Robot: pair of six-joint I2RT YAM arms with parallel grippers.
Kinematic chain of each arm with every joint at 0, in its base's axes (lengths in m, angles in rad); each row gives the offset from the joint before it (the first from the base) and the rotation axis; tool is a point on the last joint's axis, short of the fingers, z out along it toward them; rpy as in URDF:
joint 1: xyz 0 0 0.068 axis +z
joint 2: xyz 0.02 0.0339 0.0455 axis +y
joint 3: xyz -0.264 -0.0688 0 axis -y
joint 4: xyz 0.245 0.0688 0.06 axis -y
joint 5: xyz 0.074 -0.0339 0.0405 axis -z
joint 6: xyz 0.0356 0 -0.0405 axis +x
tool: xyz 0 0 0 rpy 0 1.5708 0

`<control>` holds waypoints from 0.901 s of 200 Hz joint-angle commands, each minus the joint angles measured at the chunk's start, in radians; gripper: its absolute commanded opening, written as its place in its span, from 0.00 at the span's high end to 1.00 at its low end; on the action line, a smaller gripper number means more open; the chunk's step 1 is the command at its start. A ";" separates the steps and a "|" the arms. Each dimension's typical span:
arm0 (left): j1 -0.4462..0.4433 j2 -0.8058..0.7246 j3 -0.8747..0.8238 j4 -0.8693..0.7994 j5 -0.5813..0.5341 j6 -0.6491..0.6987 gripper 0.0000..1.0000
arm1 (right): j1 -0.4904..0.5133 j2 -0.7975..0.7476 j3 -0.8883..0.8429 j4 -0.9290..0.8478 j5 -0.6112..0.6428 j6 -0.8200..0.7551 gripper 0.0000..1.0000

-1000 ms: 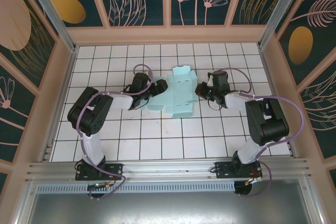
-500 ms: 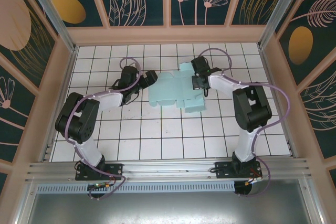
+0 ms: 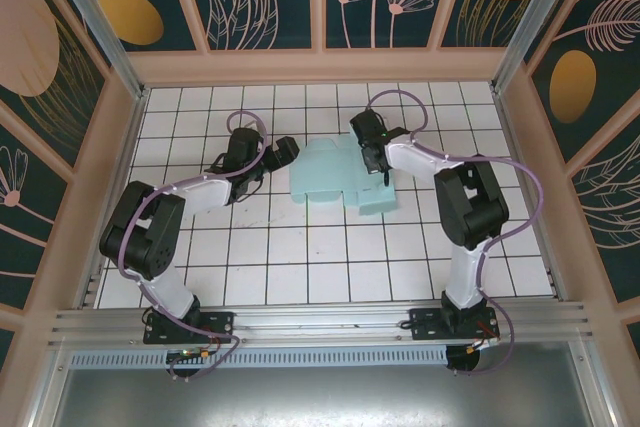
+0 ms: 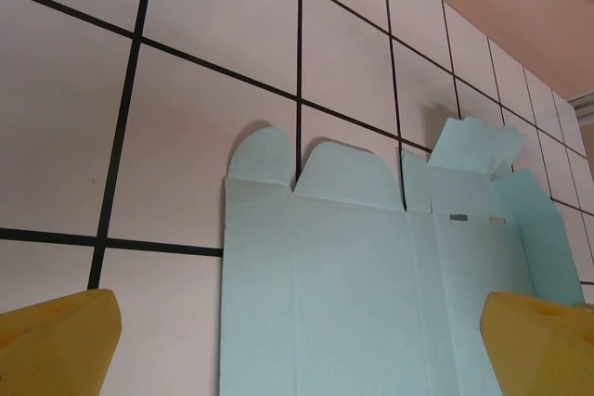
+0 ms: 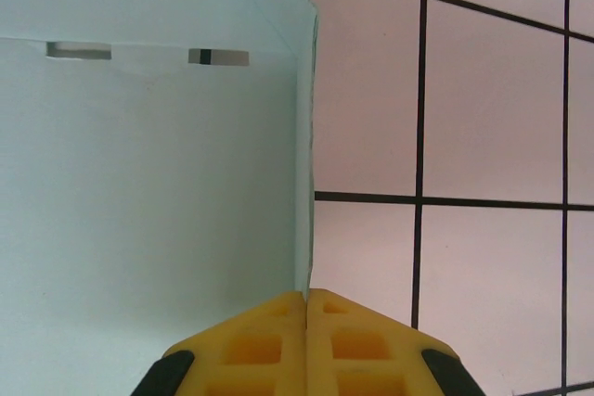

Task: Fold the paper box

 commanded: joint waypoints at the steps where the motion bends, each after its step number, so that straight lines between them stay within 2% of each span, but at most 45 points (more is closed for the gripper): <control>1: -0.001 -0.023 0.002 0.005 -0.001 0.026 0.01 | -0.013 -0.055 -0.028 0.034 -0.024 -0.049 1.00; 35: 0.000 -0.014 0.006 0.007 -0.002 0.035 0.01 | 0.012 0.026 0.023 -0.015 0.108 -0.052 1.00; 53: -0.001 -0.010 0.013 0.008 0.003 0.046 0.01 | 0.012 0.013 0.014 0.009 0.077 -0.060 1.00; 67: 0.003 -0.010 0.018 0.013 0.024 0.053 0.01 | -0.001 -0.029 -0.022 0.060 -0.002 -0.076 1.00; 92: 0.036 -0.010 0.000 0.126 0.162 0.043 0.01 | -0.008 -0.145 -0.154 0.243 -0.177 -0.184 1.00; 109: 0.062 0.032 0.047 0.130 0.259 0.084 0.01 | -0.014 -0.234 -0.275 0.405 -0.335 -0.252 1.00; 139: 0.088 0.075 0.127 0.103 0.349 0.247 0.01 | -0.083 -0.307 -0.362 0.555 -0.528 -0.237 1.00; 152: 0.092 0.075 0.136 0.104 0.359 0.317 0.01 | -0.116 -0.327 -0.381 0.593 -0.601 -0.219 1.00; 180: 0.099 0.105 0.177 0.058 0.454 0.503 0.01 | -0.178 -0.362 -0.418 0.648 -0.792 -0.207 1.00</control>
